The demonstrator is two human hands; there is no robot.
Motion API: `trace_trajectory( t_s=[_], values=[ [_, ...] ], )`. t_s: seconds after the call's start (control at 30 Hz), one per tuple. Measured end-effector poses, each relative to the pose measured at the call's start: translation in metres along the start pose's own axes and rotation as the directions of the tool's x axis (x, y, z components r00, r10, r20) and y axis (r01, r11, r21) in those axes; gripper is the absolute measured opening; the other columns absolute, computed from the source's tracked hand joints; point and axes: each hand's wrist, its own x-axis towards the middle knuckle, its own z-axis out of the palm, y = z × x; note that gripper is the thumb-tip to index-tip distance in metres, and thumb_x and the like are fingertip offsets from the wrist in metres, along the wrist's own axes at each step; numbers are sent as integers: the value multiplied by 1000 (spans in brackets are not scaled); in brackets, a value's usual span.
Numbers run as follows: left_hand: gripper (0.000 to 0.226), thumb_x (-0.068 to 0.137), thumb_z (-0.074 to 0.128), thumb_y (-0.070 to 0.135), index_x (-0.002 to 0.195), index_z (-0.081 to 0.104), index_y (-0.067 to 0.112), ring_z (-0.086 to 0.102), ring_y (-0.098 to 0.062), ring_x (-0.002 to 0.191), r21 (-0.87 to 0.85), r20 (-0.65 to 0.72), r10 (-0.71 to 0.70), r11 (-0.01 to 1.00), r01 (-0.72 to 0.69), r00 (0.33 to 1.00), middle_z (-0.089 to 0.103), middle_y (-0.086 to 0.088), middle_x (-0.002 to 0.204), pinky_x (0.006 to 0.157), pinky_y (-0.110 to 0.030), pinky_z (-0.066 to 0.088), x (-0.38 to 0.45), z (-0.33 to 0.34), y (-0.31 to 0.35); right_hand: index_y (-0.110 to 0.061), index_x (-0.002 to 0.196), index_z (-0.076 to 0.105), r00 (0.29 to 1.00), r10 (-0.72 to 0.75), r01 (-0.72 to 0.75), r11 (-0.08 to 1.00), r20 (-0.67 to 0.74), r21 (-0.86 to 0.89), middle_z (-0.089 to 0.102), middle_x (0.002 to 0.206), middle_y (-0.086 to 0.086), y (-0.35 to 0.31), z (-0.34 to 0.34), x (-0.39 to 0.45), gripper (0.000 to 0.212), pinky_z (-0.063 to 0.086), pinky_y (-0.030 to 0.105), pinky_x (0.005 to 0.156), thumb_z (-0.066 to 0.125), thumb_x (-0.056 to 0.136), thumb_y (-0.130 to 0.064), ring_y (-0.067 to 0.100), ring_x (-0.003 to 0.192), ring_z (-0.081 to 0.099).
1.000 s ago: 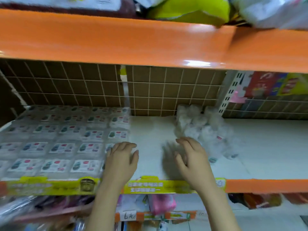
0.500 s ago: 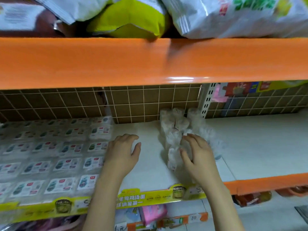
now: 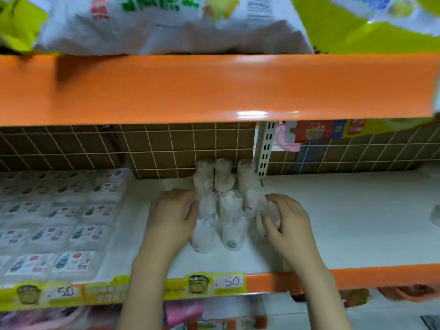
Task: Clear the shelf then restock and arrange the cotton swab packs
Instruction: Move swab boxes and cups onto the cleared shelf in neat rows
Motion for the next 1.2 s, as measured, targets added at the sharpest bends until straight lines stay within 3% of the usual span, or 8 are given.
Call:
trace_trajectory(
  t_s=[0.13,0.27,0.4,0.63,0.73,0.87,1.2],
  values=[
    [45,78,37,41,95,69,14,59,-35,90,-74,-64,-22,997,17,998,66,-10,96,75,-39,48,-11,29,73,-13,120,61,997,34,-33,999,69,-23,61,122,5,55,-45,-9,51,39,35,97,40,82,-40,23,114,53],
    [44,79,38,39,94,70,12,59,-34,93,-76,-14,-13,997,12,1000,67,-9,98,77,-40,48,-21,59,131,-14,120,60,989,81,-77,996,123,-37,61,121,3,106,-74,-25,57,43,39,98,34,81,-46,22,114,53],
    [45,79,39,41,96,70,13,60,-29,95,-48,27,-13,999,14,1000,68,-5,99,78,-37,47,-36,81,164,-12,118,62,982,97,-89,995,160,-55,63,116,5,137,-85,-40,47,42,36,94,44,83,-39,25,110,56],
    [41,84,42,40,105,69,16,55,-24,105,-23,89,-67,997,69,994,66,-2,109,85,-34,40,-43,87,172,-16,126,56,960,120,-110,993,255,-52,58,126,0,145,-83,-39,53,36,32,99,39,83,-40,19,118,49],
    [37,82,47,34,103,69,13,59,-28,99,-15,86,-67,998,69,994,67,-5,105,82,-35,43,-42,87,165,-17,129,53,951,105,-93,994,289,-57,55,129,0,140,-76,-35,55,33,30,101,36,83,-42,19,121,46],
    [44,82,38,40,97,70,14,60,-27,91,-5,68,-19,1000,19,998,68,-3,99,76,-36,45,-41,93,167,-20,131,51,943,121,-104,992,311,-71,53,132,-3,145,-75,-38,56,32,28,102,33,84,-43,16,123,44],
    [41,83,40,38,94,70,13,61,-28,90,21,84,32,999,-34,996,68,-4,98,75,-40,50,-31,123,215,-19,131,51,940,167,-152,986,297,-72,54,132,-3,193,-108,-38,55,32,28,102,34,84,-42,15,123,44]
  ],
)
